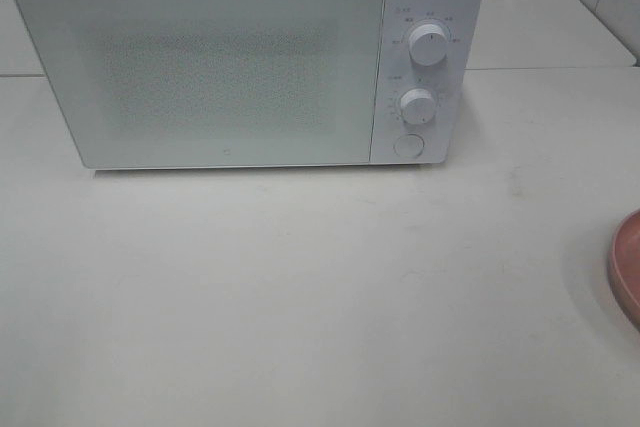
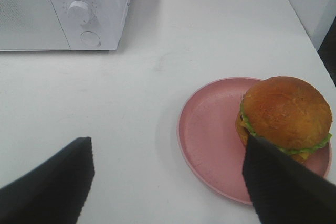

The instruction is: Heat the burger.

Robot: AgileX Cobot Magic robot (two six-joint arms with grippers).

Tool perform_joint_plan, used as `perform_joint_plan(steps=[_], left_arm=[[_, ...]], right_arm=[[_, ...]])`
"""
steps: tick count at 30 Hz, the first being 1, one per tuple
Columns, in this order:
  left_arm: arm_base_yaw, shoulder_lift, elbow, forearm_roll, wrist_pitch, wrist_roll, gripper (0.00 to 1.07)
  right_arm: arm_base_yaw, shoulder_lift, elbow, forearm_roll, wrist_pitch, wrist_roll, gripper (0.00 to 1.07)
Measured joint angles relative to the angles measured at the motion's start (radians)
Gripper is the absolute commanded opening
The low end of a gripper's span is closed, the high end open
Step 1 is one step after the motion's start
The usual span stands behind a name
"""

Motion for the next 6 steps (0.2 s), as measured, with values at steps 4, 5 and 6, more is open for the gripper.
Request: perform_joint_plan(steps=[4,5,6], left_arm=[[0.0,0.0,0.0,0.0,0.0,0.0,1.0],[0.0,0.0,0.0,0.0,0.0,0.0,1.0],[0.0,0.0,0.0,0.0,0.0,0.0,1.0]], right_arm=[[0.0,0.0,0.0,0.0,0.0,0.0,0.76],[0.0,0.0,0.0,0.0,0.0,0.0,0.76],[0.0,0.0,0.0,0.0,0.0,0.0,0.76]])
